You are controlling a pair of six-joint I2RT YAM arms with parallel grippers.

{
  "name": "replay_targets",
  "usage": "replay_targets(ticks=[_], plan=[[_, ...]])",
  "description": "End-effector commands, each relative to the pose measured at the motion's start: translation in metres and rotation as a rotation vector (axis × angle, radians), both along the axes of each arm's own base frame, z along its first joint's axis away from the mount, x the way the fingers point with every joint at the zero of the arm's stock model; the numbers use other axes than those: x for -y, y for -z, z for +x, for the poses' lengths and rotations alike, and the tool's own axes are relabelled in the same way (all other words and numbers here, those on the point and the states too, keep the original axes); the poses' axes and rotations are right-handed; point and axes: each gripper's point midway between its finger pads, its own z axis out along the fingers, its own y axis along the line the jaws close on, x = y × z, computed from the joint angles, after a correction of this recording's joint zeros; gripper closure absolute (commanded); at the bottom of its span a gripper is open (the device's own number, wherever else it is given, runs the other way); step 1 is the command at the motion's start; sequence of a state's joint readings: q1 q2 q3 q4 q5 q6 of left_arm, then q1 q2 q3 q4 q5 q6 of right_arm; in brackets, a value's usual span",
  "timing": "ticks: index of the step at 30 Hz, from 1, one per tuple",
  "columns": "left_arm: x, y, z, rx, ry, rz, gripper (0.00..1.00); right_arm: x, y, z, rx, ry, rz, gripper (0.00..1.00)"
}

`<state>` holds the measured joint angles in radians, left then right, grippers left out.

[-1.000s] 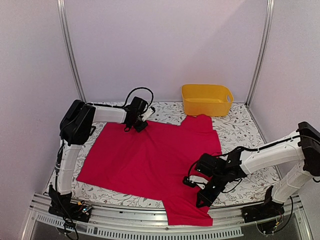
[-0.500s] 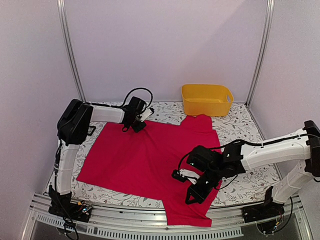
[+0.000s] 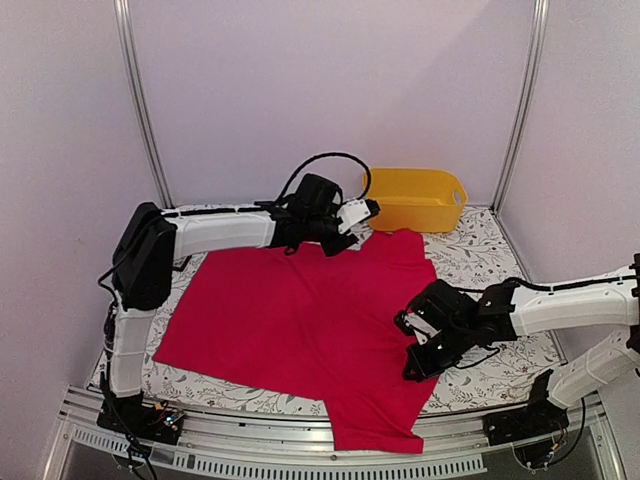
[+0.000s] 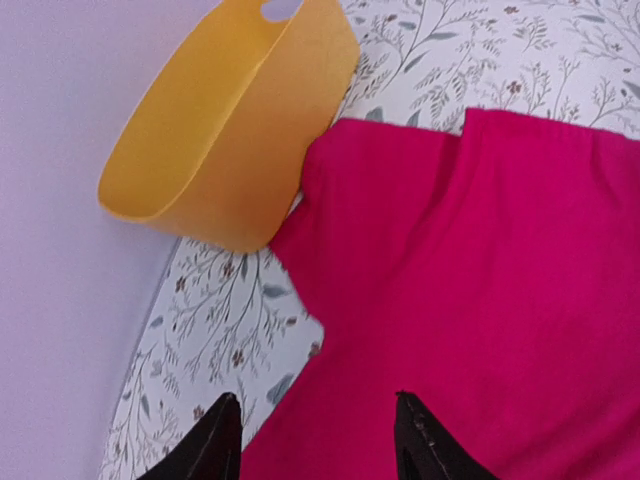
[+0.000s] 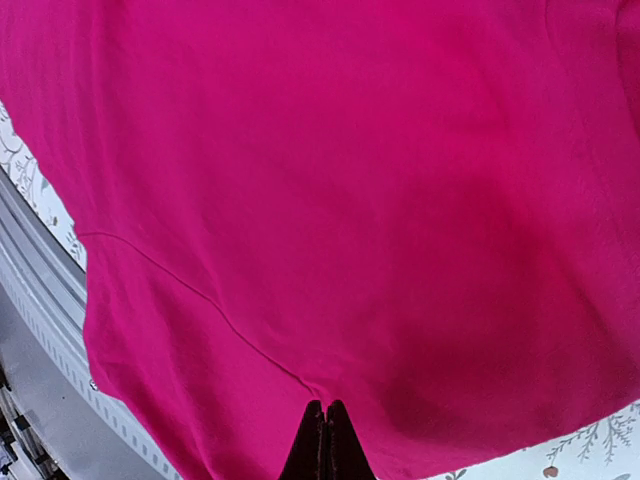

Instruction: Pin the brooch onto the clothing

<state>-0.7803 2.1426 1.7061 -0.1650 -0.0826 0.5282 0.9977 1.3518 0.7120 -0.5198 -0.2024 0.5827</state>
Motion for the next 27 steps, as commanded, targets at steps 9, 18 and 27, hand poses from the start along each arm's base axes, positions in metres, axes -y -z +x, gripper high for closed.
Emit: replay_targets(ticks=[9,18,27], plan=[[0.15,0.13,-0.038,0.045,0.282,0.034,0.47,0.006,0.041,-0.053,-0.076,-0.004,-0.032,1.0],[0.137,0.177,-0.017,0.157,0.162,0.209,0.46,0.004,0.063,-0.103,-0.168,-0.079,-0.078,1.0],[0.14,0.156,-0.025,0.164,0.178,0.213,0.46,-0.004,0.057,-0.106,-0.137,-0.118,-0.16,1.0]])
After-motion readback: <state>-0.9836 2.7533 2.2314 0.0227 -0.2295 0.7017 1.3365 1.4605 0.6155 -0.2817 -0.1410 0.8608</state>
